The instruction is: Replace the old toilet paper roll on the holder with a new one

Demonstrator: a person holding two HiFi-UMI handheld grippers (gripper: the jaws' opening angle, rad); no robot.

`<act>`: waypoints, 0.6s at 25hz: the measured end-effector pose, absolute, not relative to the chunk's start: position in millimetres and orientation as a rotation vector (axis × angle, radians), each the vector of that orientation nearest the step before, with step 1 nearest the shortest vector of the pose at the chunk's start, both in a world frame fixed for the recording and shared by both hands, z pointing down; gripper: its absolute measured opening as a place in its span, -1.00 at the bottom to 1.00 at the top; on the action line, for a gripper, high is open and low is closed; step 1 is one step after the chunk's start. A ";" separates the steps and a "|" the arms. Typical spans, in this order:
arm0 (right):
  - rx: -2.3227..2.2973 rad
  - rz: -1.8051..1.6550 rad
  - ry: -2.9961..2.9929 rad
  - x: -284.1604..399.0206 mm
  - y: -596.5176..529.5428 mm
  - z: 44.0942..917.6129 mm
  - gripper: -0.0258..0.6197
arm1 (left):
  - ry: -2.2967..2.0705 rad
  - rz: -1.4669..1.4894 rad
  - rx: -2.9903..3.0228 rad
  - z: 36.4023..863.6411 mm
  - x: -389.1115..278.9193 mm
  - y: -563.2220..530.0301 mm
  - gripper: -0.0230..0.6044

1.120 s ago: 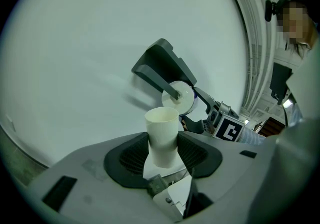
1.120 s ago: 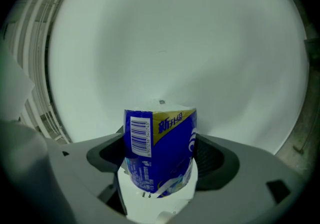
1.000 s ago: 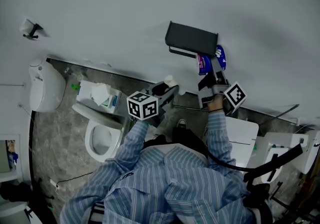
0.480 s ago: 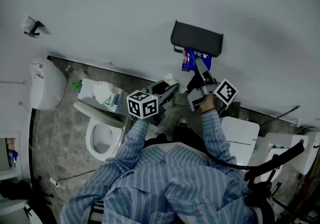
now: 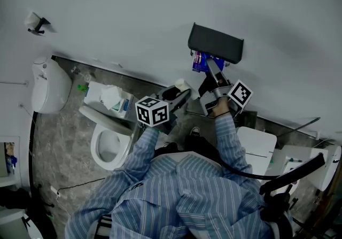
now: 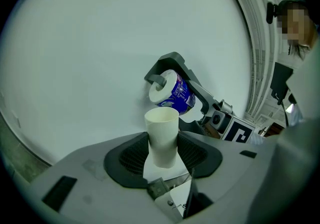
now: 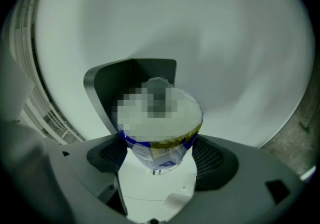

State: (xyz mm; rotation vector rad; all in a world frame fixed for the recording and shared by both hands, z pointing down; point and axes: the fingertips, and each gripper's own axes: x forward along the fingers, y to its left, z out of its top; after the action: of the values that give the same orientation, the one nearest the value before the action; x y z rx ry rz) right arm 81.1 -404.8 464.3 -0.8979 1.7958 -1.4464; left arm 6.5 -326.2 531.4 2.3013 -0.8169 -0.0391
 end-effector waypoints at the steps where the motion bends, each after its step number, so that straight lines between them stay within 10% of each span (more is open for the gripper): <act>1: -0.884 -1.453 1.807 77.5 -406.4 464.7 0.34 | -0.820 -0.041 2.300 531.6 5.0 -326.5 -0.35; 15: -0.895 -1.405 1.847 65.9 -409.3 462.7 0.34 | -0.820 -0.042 2.302 531.5 -4.7 -327.0 -0.35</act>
State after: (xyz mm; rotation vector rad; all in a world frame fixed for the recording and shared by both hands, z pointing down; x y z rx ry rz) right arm 65.9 -409.3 462.7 -0.8949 1.8467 -1.4048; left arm -4.7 -327.0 531.5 2.3025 -0.8202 -0.0424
